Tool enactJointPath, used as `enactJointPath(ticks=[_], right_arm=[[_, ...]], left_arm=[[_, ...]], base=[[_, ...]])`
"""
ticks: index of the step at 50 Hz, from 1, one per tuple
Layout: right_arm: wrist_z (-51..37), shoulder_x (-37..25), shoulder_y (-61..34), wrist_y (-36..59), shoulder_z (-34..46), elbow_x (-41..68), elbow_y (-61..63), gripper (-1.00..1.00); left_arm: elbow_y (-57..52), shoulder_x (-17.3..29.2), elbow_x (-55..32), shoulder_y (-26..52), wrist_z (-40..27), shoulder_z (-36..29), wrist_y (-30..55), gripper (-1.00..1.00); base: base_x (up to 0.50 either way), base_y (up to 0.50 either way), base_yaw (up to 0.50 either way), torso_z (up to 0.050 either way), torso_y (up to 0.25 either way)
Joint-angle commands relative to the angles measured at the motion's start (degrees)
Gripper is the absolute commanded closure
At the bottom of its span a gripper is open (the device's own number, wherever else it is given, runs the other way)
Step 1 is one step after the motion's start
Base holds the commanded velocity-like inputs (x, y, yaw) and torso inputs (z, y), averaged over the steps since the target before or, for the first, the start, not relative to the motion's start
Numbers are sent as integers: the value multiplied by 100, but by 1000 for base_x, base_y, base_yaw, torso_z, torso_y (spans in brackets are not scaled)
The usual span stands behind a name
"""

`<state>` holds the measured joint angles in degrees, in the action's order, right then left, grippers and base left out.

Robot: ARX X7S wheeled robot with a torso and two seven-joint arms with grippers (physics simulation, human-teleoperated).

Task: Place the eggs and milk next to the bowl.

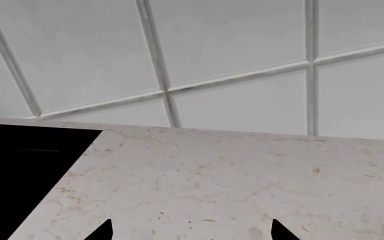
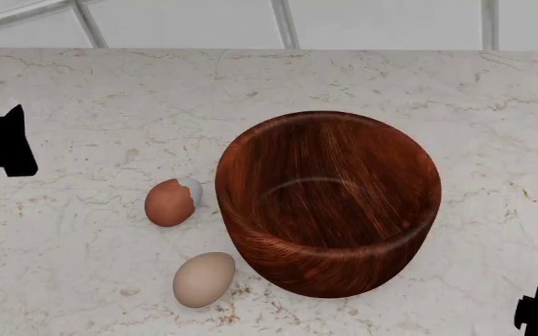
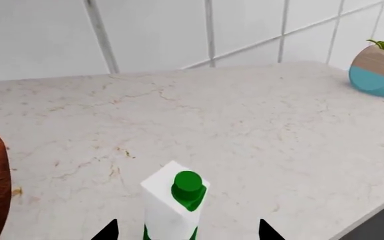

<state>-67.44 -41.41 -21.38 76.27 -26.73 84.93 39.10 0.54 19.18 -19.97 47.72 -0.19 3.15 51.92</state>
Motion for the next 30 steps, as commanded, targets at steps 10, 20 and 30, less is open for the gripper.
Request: enactJointPath(ticks=[10, 20, 30], right_arm=[[257, 428, 30, -411, 455, -1036, -150, -100], [253, 595, -82, -629, 668, -1405, -270, -100], [193, 783, -106, -791, 840, -1643, -341, -100]], left_arm=[[4, 19, 61, -68, -30, -14, -118, -100], [61, 11, 57, -30, -35, -48, -141, -100], [80, 39, 31, -68, -22, -15, -196, -100]], base=[[0, 0, 0, 0, 0], [0, 0, 0, 0, 0], [0, 0, 0, 0, 0]])
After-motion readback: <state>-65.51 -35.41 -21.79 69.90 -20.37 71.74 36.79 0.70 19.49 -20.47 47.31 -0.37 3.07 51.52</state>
